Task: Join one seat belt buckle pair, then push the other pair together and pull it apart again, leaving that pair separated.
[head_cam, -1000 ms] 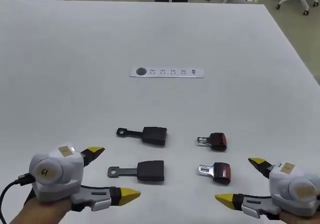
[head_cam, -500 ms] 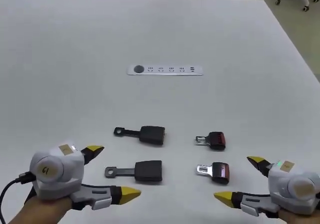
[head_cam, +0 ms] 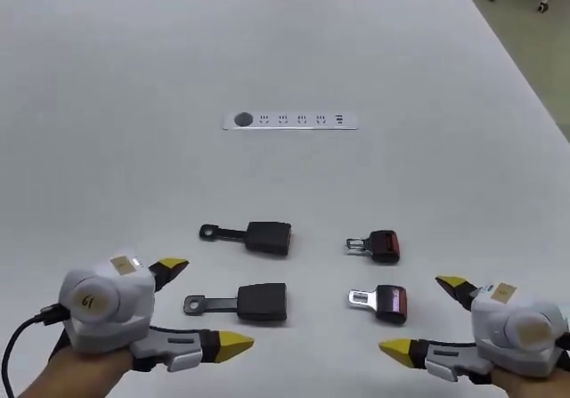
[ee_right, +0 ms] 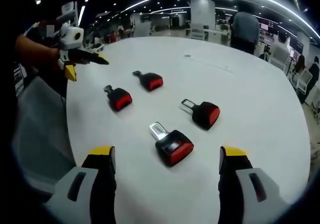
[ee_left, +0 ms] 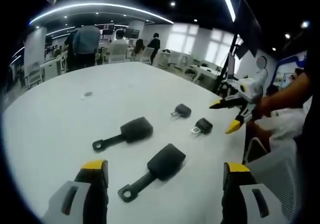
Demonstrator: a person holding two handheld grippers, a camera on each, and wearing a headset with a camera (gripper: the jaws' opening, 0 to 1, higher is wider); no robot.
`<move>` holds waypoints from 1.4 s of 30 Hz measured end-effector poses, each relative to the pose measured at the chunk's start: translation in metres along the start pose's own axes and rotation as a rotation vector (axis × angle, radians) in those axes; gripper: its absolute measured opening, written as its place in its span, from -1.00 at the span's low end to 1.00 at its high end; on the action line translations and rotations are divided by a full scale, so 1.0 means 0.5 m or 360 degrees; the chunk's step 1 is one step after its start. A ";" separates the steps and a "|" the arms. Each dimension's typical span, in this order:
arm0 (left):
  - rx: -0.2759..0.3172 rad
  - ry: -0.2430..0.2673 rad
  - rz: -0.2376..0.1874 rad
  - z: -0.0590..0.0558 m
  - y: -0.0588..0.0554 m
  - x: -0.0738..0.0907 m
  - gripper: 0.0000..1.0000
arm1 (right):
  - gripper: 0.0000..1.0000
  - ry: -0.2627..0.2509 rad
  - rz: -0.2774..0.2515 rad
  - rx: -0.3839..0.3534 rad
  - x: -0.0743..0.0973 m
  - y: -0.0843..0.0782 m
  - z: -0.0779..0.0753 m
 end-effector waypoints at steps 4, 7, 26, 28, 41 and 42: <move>-0.0003 -0.0006 0.0008 0.006 -0.001 -0.006 0.93 | 0.71 0.0010 0.0009 0.0008 -0.006 0.002 -0.003; -0.0009 -0.0015 0.0027 0.009 -0.003 -0.015 0.92 | 0.71 0.0018 0.0016 0.0023 -0.013 0.004 -0.007; -0.0114 -0.0117 0.0147 0.022 -0.005 -0.084 0.73 | 0.59 0.0132 0.0105 0.0098 -0.055 -0.010 -0.031; -0.0108 -0.0136 0.0158 0.026 -0.008 -0.090 0.68 | 0.55 0.0156 0.0116 0.0109 -0.058 -0.011 -0.030; -0.0232 -0.0217 0.0303 0.021 -0.032 -0.132 0.56 | 0.48 0.0295 0.0159 0.0192 -0.074 -0.022 -0.027; -0.0238 -0.0224 0.0310 0.018 -0.030 -0.135 0.55 | 0.46 0.0302 0.0161 0.0196 -0.077 -0.024 -0.028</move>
Point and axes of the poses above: the centre of the closed fingertips' face, and the gripper's own axes: x roughly backward along the fingers, z roughly to its left, y roughly out of its top, the point moved 5 cm from there along x, roughly backward along the fingers, and after that the axes turned 10 degrees about x, right-handed, at the moved point
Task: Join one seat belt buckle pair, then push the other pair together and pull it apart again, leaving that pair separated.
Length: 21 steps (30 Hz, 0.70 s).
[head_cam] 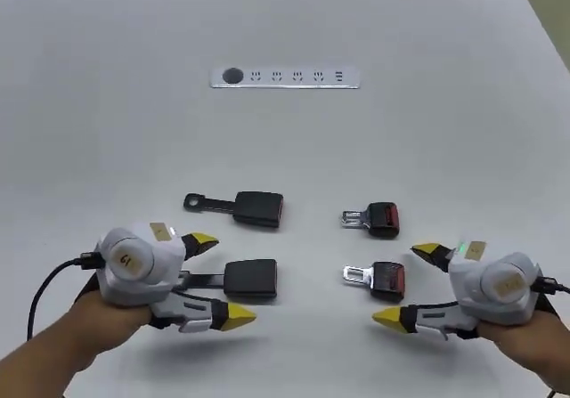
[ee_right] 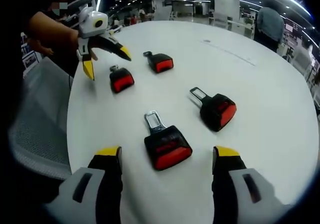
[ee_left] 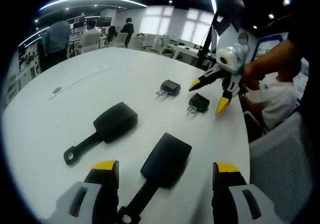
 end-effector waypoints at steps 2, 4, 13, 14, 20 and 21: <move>-0.0013 -0.0015 0.0012 0.001 -0.001 -0.003 0.50 | 0.44 0.0020 0.0007 0.0015 -0.005 -0.001 0.000; -0.0043 -0.0028 0.0032 0.002 -0.001 -0.009 0.47 | 0.42 0.0045 0.0017 0.0034 -0.010 -0.003 0.002; -0.0136 -0.0063 0.0179 0.012 -0.022 -0.031 0.29 | 0.22 0.0127 0.0036 0.0140 -0.024 -0.007 -0.004; -0.0139 -0.0066 0.0182 0.013 -0.025 -0.031 0.26 | 0.17 0.0134 0.0036 0.0141 -0.024 -0.007 -0.005; -0.0302 -0.0078 0.0199 0.015 -0.015 -0.032 -0.15 | -0.24 0.0179 0.0064 0.0262 -0.023 -0.011 -0.011; -0.0351 -0.0074 0.0224 0.019 -0.015 -0.029 -0.22 | -0.28 0.0176 0.0068 0.0280 -0.026 -0.012 -0.014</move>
Point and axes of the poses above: the centre of the closed fingertips' face, and the gripper's own axes: x roughly backward along the fingers, z roughly to its left, y roughly out of its top, the point moved 5 cm from there along x, roughly backward along the fingers, and after that the axes turned 10 degrees about x, right-handed, at the moved point
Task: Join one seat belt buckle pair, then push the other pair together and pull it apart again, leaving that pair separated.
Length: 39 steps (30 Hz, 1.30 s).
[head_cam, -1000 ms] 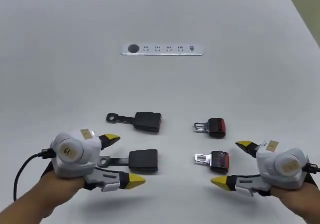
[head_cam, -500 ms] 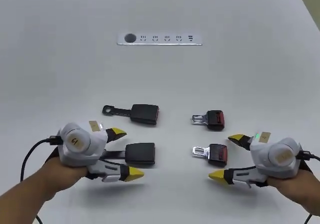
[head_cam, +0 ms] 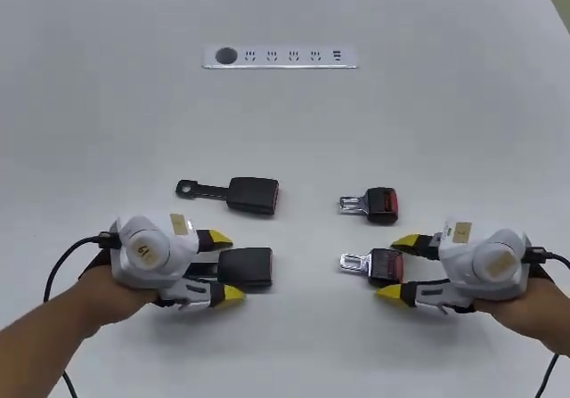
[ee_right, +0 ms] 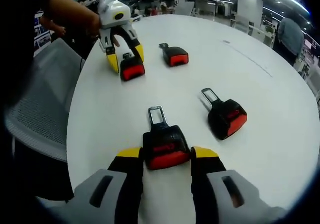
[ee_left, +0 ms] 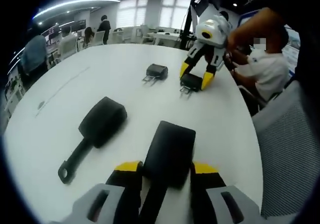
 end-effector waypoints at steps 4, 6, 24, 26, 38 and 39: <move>-0.0150 0.0007 0.0029 0.004 0.002 -0.003 -0.29 | -0.29 0.0047 0.0008 0.0047 -0.002 0.002 0.004; -0.0179 0.0005 0.0030 0.008 -0.002 -0.003 -0.30 | -0.30 0.0062 0.0018 0.0075 0.000 0.004 0.004; -0.0253 -0.0031 0.0098 0.019 -0.002 -0.014 -0.35 | -0.34 0.0150 0.0095 0.0137 -0.006 0.010 -0.001; -0.0257 -0.0029 0.0101 0.019 -0.004 -0.015 -0.35 | -0.34 0.0157 0.0082 0.0135 -0.010 0.017 0.003; -0.0239 -0.0014 0.0123 0.019 -0.003 -0.018 -0.35 | -0.34 0.0180 0.0003 0.0163 -0.057 0.066 0.030; -0.0240 -0.0013 0.0125 0.018 -0.003 -0.018 -0.35 | -0.34 0.0180 0.0000 0.0161 -0.062 0.070 0.033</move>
Point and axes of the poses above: the centre of the closed fingertips' face, and the gripper's own axes: x roughly backward along the fingers, z roughly to its left, y roughly out of its top, the point moved 5 cm from there along x, roughly backward along the fingers, and after that the axes turned 10 degrees about x, right-handed, at the moved point
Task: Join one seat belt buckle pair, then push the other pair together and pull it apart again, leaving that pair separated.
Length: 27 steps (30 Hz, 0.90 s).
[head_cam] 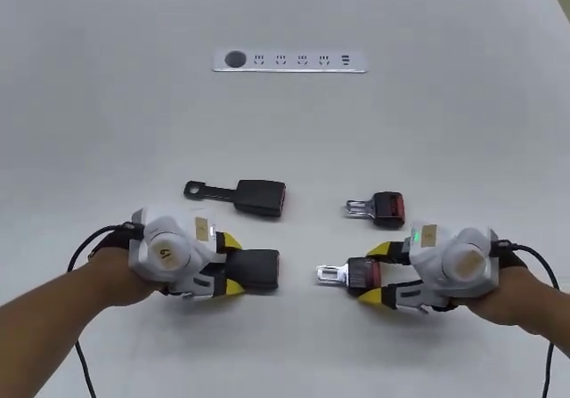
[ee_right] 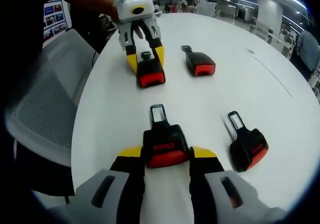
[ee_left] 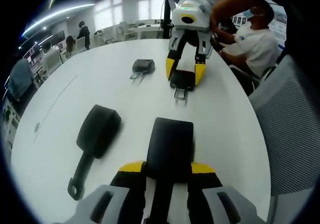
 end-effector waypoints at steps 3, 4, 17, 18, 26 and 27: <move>-0.0003 0.0000 0.0010 0.000 0.000 0.001 -0.35 | -0.34 0.0010 -0.0014 0.0000 -0.014 0.009 0.004; -0.0006 0.0001 0.0013 -0.001 0.000 0.001 -0.35 | -0.34 0.0010 -0.0021 -0.0002 -0.021 0.015 0.005; 0.0010 0.0005 0.0031 -0.004 -0.001 0.003 -0.35 | -0.34 -0.0007 -0.0059 0.0022 -0.065 0.068 0.003; 0.0007 0.0000 0.0034 -0.003 -0.003 0.003 -0.35 | -0.34 -0.0009 -0.0059 0.0024 -0.070 0.074 0.003; -0.0009 -0.0004 0.0051 -0.006 0.000 -0.002 -0.35 | -0.34 0.0003 -0.0088 0.0033 -0.087 0.098 0.008; -0.0012 -0.0003 0.0051 -0.008 0.001 -0.004 -0.35 | -0.34 0.0003 -0.0081 0.0030 -0.086 0.100 0.011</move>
Point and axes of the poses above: the centre of the closed fingertips' face, and the gripper's own axes: x roughly backward along the fingers, z roughly to its left, y roughly out of its top, the point moved 5 cm from there along x, roughly backward along the fingers, and after that the axes turned 10 degrees about x, right-handed, at the moved point
